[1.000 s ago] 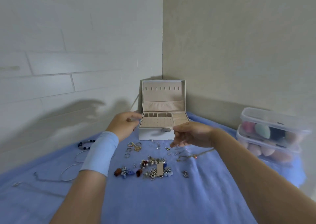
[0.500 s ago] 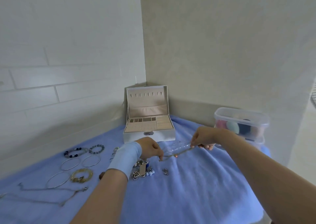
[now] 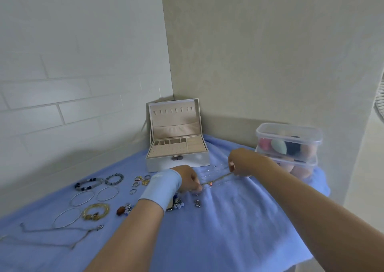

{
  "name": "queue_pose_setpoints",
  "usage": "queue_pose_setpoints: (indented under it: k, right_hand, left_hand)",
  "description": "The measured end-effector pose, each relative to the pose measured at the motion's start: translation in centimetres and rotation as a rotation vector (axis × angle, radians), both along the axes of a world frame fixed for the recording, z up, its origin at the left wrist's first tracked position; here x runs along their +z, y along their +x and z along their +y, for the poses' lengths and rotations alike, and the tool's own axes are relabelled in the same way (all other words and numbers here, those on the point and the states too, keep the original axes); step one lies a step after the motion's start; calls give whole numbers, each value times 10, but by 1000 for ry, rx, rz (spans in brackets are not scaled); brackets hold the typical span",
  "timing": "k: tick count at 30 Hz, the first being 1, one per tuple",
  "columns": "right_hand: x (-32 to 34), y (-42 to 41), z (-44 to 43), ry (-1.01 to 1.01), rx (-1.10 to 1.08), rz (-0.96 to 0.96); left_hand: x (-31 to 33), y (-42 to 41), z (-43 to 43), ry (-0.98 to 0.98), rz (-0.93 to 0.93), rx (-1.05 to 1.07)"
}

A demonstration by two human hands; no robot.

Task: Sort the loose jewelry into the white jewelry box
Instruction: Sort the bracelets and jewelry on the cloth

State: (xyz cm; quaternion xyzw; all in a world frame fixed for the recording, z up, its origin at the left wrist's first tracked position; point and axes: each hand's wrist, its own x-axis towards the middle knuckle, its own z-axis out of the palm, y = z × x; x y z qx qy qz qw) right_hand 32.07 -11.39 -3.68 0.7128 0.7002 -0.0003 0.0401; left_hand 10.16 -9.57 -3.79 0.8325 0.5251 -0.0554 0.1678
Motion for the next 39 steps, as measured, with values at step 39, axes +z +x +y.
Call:
queue_pose_setpoints:
  k: [39]
  right_hand:
    - [26,-119,-13,-200,278,1201]
  left_hand:
    - [21,-91,-35,-157,-1100,269]
